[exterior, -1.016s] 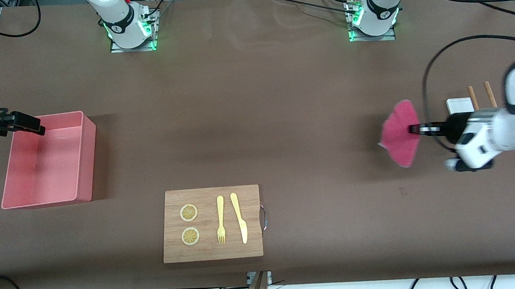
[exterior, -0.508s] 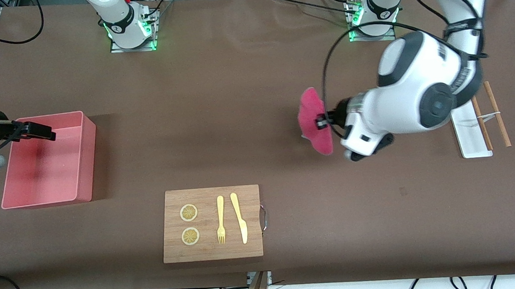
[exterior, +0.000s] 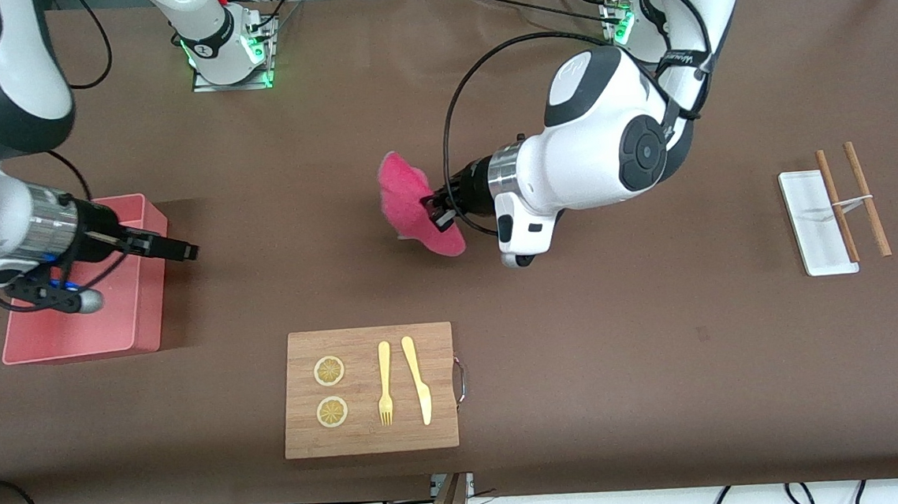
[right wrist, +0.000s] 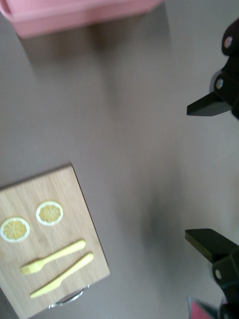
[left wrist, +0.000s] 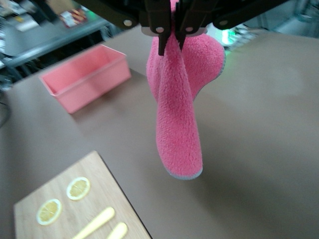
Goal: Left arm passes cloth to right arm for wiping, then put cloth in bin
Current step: 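Lift the pink cloth with the left gripper while the right gripper approaches, then grasp the cloth with the right gripper beside the left gripper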
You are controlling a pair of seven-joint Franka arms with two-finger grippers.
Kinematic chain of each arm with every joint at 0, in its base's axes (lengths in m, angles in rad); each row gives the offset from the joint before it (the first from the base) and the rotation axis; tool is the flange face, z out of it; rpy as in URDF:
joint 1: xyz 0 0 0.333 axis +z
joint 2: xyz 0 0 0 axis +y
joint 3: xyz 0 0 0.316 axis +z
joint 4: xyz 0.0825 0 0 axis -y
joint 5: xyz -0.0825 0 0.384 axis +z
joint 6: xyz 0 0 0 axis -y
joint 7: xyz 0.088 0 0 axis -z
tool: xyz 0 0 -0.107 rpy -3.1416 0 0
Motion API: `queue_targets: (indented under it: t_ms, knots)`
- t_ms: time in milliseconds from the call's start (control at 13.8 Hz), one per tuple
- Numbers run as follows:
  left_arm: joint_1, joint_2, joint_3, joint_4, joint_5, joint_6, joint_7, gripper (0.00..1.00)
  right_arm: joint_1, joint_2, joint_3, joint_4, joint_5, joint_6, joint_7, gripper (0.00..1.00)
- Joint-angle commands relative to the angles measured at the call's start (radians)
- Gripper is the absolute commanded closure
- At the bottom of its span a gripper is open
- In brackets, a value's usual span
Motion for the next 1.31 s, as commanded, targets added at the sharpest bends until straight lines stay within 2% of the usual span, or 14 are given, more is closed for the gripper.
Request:
queue_targets:
  t_ms: [0, 145, 363, 435, 653, 871, 1161, 1234]
  knots:
    - [-0.032, 0.040, 0.011, 0.051, -0.126, 0.092, -0.056, 1.00, 0.045, 0.036, -0.005, 0.014, 0.079, 0.045, 0.100, 0.00]
    - [-0.062, 0.060, 0.012, 0.050, -0.287, 0.202, -0.056, 1.00, 0.068, 0.053, -0.005, 0.014, 0.149, 0.093, 0.188, 0.00]
    - [-0.093, 0.077, 0.011, 0.050, -0.392, 0.322, -0.044, 1.00, 0.105, 0.067, -0.005, 0.015, 0.180, 0.163, 0.309, 0.00]
    - [-0.095, 0.080, 0.011, 0.053, -0.410, 0.336, -0.039, 1.00, 0.113, 0.067, -0.005, 0.015, 0.186, 0.173, 0.337, 0.00]
    - [-0.093, 0.082, 0.011, 0.053, -0.421, 0.339, -0.038, 1.00, 0.114, 0.073, -0.005, 0.014, 0.315, 0.183, 0.421, 0.00]
    - [-0.092, 0.082, 0.012, 0.056, -0.421, 0.339, -0.018, 1.00, 0.143, 0.096, -0.005, 0.014, 0.352, 0.229, 0.501, 0.00]
    - [-0.092, 0.082, 0.012, 0.056, -0.421, 0.338, -0.016, 1.00, 0.212, 0.125, -0.005, 0.014, 0.352, 0.324, 0.631, 0.01]
    - [-0.092, 0.082, 0.012, 0.056, -0.421, 0.338, -0.016, 1.00, 0.221, 0.131, -0.005, 0.014, 0.352, 0.334, 0.636, 0.31]
